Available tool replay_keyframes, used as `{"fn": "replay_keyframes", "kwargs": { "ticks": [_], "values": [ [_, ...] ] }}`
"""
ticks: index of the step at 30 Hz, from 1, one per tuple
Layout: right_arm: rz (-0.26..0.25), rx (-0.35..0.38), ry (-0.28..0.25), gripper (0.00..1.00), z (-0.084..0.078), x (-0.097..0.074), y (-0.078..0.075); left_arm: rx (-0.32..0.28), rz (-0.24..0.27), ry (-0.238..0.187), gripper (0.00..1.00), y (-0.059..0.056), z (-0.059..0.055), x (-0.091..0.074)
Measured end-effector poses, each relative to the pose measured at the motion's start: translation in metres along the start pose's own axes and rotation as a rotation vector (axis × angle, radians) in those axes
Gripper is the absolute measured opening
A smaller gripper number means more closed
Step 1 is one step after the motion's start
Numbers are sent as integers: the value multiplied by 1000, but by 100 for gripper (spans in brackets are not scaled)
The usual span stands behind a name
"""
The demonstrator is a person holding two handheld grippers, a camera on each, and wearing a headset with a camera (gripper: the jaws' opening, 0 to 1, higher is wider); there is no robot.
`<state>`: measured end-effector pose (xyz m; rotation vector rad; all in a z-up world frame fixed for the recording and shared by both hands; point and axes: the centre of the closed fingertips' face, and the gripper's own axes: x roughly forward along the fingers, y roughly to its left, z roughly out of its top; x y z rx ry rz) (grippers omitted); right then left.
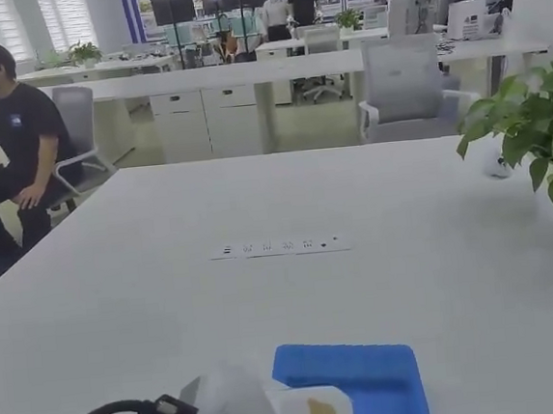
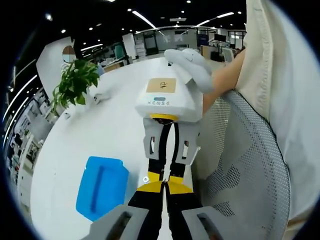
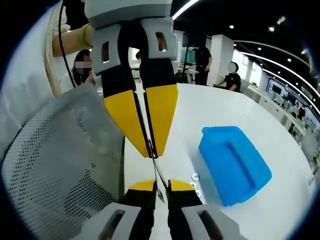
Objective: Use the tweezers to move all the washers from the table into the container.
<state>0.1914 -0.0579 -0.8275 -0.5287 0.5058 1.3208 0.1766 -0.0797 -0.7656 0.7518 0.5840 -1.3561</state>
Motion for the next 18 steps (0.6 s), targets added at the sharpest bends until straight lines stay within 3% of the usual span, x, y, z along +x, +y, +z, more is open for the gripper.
{"fn": "replay_keyframes", "kwargs": {
  "ticks": [6, 18],
  "values": [
    [-63, 1, 3, 5, 4, 4, -24, 14, 21, 19, 0, 25, -1, 0],
    [-85, 61, -26, 5, -1, 4, -31, 44, -4, 38, 0, 31, -1, 6]
  ]
}}
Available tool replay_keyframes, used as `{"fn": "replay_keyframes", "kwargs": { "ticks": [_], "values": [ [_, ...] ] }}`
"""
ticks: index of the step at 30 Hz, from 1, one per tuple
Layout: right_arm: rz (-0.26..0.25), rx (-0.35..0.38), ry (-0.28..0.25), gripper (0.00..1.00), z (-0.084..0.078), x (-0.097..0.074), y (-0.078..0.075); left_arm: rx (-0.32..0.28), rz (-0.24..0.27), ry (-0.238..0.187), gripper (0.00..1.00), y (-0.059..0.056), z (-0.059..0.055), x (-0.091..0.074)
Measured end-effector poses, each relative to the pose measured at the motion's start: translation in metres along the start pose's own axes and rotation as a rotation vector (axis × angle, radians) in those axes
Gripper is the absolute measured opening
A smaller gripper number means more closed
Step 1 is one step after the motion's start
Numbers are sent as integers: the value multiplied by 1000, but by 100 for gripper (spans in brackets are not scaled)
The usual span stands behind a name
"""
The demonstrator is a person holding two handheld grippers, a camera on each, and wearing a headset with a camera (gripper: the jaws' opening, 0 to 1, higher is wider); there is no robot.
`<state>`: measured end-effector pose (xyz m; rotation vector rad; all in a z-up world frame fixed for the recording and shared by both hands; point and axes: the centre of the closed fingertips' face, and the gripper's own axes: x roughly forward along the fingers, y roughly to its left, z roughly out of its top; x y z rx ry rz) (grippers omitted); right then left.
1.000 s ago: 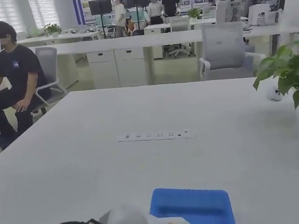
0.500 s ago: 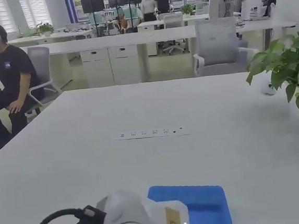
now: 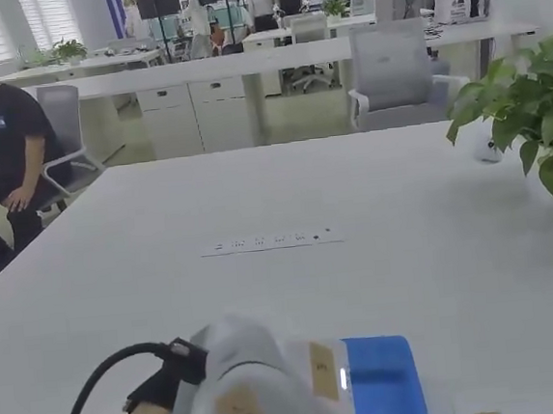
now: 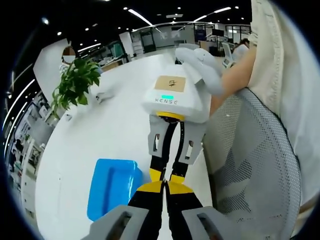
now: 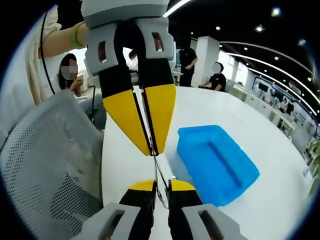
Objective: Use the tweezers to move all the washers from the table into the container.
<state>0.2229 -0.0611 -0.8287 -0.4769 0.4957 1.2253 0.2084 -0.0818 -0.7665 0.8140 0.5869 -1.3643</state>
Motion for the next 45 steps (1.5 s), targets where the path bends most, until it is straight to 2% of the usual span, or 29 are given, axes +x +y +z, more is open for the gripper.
{"fn": "replay_keyframes", "kwargs": {
  "ticks": [6, 9, 14, 20, 23, 24, 26, 27, 28, 34, 40, 45],
  "values": [
    [5, 51, 10, 6, -6, 3, -2, -2, -19, 26, 0, 5, -4, 6],
    [8, 127, -12, 6, -6, 4, -6, -33, -28, 34, 0, 11, -4, 8],
    [33, 208, -35, 6, -7, 3, -7, -22, -57, 60, 0, 13, -1, 10],
    [33, 213, -31, 6, -9, 2, -8, -35, -84, 78, 0, 15, 4, 15],
    [20, 167, -12, 8, -8, 1, -7, -39, -98, 81, 0, 13, 6, 16],
    [1, 135, -2, 11, -8, 1, -9, -38, -97, 81, 0, 13, 7, 17],
    [7, 122, -22, 14, -3, 0, -6, -41, -98, 79, 0, 13, 8, 18],
    [27, 124, -39, 11, 0, 0, -4, -43, -99, 77, 0, 13, 9, 18],
    [11, 126, -34, 12, -1, 0, -7, -50, -107, 80, 0, 11, 9, 19],
    [15, 156, -46, 5, -3, -2, -9, -54, -91, 56, 0, 9, 11, 21],
    [4, 138, -46, 4, -2, 1, -9, -116, -77, 34, 0, 12, 6, 18],
    [15, 168, -59, 5, -1, 2, -8, -148, -62, 12, 0, 10, 5, 16]
  ]
}}
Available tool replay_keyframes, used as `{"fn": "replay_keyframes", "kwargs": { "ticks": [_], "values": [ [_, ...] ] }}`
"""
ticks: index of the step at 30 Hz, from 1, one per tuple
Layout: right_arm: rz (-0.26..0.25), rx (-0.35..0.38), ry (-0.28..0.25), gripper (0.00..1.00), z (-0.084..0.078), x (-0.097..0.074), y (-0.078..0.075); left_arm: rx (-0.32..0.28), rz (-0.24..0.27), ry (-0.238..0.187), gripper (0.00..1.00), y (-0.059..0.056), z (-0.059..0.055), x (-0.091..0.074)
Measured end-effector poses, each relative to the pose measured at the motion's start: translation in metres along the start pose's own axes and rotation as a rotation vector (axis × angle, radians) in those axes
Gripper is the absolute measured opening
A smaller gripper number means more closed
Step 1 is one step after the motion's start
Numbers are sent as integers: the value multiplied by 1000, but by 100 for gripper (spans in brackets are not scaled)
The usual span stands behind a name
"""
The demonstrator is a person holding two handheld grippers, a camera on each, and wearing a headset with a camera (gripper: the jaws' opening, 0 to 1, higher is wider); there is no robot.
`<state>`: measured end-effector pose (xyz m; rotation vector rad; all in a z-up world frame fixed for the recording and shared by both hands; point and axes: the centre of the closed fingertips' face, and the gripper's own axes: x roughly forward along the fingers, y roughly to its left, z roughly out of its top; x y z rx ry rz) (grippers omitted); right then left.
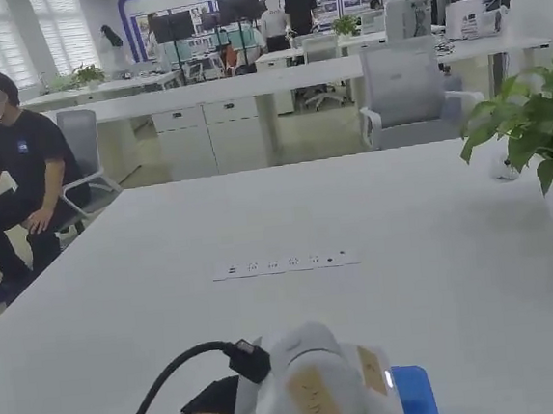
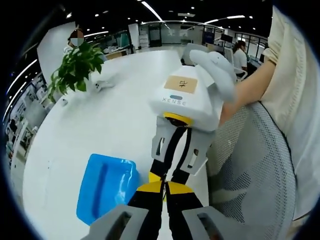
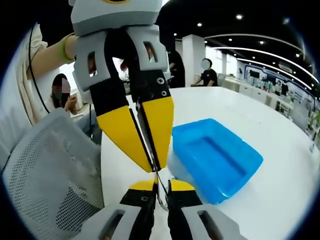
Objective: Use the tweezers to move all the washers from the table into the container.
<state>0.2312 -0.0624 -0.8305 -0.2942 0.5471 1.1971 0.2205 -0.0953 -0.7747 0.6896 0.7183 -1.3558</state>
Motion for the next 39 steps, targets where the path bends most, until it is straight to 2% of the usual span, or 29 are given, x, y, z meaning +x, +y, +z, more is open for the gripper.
{"fn": "replay_keyframes", "kwargs": {
  "ticks": [4, 6, 7, 9, 10, 11, 13, 14, 16, 17, 19, 21, 23, 25, 26, 29, 31, 32, 34, 37, 38, 39],
  "values": [
    [-6, -10, 5, 3, -1, -2, -1, -21, 37, -30, 0, 1, 0, 1],
    [-2, 13, 3, 3, -1, -2, -1, -36, 56, -52, 0, 2, 0, 0],
    [-11, 18, 2, 3, -1, -3, -4, -44, 66, -50, 0, 2, -3, -2],
    [-14, 55, -7, 3, -2, -4, -7, -72, 90, -79, 0, 4, -4, -6],
    [-16, 64, -9, 2, -2, -5, -7, -94, 113, -123, 0, 5, -4, -10],
    [-22, 58, -6, 2, -2, -5, -7, -127, 138, -148, 0, 7, -5, -13],
    [-24, 50, -7, 2, -1, -3, -5, -213, 178, -220, 1, 6, -9, -24],
    [-26, 36, -2, 2, -1, -2, -4, -268, 209, -272, 5, 6, -11, -33],
    [-30, -1, 9, 2, 0, 0, -1, -327, 242, -319, 13, 3, -18, -42],
    [-30, -2, 9, 2, 0, 0, 0, -348, 282, -340, 17, 3, -26, -50],
    [-34, 3, 11, 2, 1, 1, -2, -392, 354, -345, 28, 1, -44, -60],
    [-35, 4, 13, 2, 0, 1, -3, -438, 412, -370, 40, 0, -55, -69],
    [-39, 11, 16, 2, 0, 1, -3, -527, 459, -442, 51, -2, -64, -80],
    [-44, 15, 20, 2, 0, 0, -3, -625, 531, -546, 61, 1, -70, -96],
    [-46, 17, 23, 2, 0, 0, -3, -649, 558, -573, 65, 2, -73, -100],
    [-53, 19, 30, 2, 0, 2, -3, -689, 652, -643, 78, 4, -80, -113],
    [-59, 11, 34, 2, 0, 3, -2, -707, 688, -665, 87, 3, -82, -116],
    [-62, 10, 35, 2, 0, 3, -2, -707, 710, -682, 91, 2, -82, -116],
    [-71, 3, 39, 2, 0, 5, -1, -695, 742, -689, 99, -1, -83, -115],
    [-85, -18, 50, 2, 1, 6, -1, -680, 793, -744, 99, 0, -81, -119],
    [-90, -14, 49, 2, 1, 6, -1, -697, 814, -781, 99, 2, -81, -122],
    [-96, -6, 46, 2, 1, 6, -2, -718, 825, -797, 99, 4, -83, -123]
  ]
}}
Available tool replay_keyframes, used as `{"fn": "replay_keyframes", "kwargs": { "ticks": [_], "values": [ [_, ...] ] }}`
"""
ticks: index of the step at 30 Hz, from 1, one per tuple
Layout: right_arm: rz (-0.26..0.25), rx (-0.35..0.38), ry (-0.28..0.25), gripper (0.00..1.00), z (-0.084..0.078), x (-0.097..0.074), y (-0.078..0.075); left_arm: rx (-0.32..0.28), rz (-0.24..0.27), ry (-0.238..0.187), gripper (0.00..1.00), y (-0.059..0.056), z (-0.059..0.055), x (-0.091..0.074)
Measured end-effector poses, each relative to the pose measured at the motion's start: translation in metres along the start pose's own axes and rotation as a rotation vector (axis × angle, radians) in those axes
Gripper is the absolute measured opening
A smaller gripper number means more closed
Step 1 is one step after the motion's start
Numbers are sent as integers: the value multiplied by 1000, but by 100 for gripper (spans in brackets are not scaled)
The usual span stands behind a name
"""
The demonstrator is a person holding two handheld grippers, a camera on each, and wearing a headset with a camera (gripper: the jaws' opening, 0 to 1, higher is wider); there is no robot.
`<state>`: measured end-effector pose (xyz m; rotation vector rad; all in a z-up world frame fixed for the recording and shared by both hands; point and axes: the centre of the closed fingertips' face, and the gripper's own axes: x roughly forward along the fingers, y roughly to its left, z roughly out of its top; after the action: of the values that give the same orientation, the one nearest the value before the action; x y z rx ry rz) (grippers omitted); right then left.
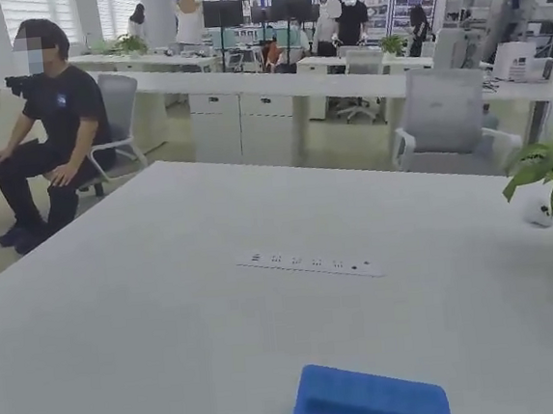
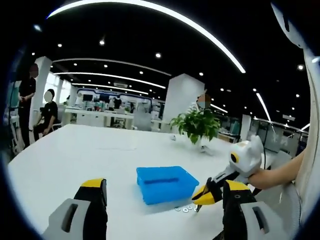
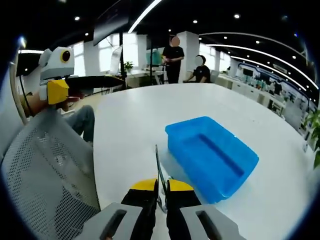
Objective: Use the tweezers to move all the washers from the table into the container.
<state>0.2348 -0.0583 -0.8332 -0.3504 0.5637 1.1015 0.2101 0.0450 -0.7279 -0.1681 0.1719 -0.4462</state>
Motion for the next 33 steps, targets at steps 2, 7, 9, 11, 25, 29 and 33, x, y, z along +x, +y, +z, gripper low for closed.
{"fn": "replay_keyframes", "kwargs": {
  "ticks": [2, 7, 9, 11, 25, 29, 33],
  "values": [
    [-18, 33, -5, 2, 0, -1, -2, -39, 2, -38, 99, 0, 2, 2],
    [-33, 115, -32, 2, -1, -4, -7, 35, -7, 0, 99, -3, -5, 6],
    [-42, 159, -48, 2, -2, -6, -7, 65, -17, 4, 99, -7, -6, 7],
    [-46, 179, -57, 2, -3, -8, -8, 93, -19, 16, 99, -8, -9, 7],
    [-21, 130, -65, 2, 18, -20, 6, 134, 2, 63, 96, -1, -18, 6],
    [-19, 101, -73, 2, 30, -25, 3, 153, -2, 71, 96, -2, -19, 6],
    [-18, 86, -89, 2, 44, -31, -2, 170, -8, 83, 96, -3, -21, 6]
  ]
}}
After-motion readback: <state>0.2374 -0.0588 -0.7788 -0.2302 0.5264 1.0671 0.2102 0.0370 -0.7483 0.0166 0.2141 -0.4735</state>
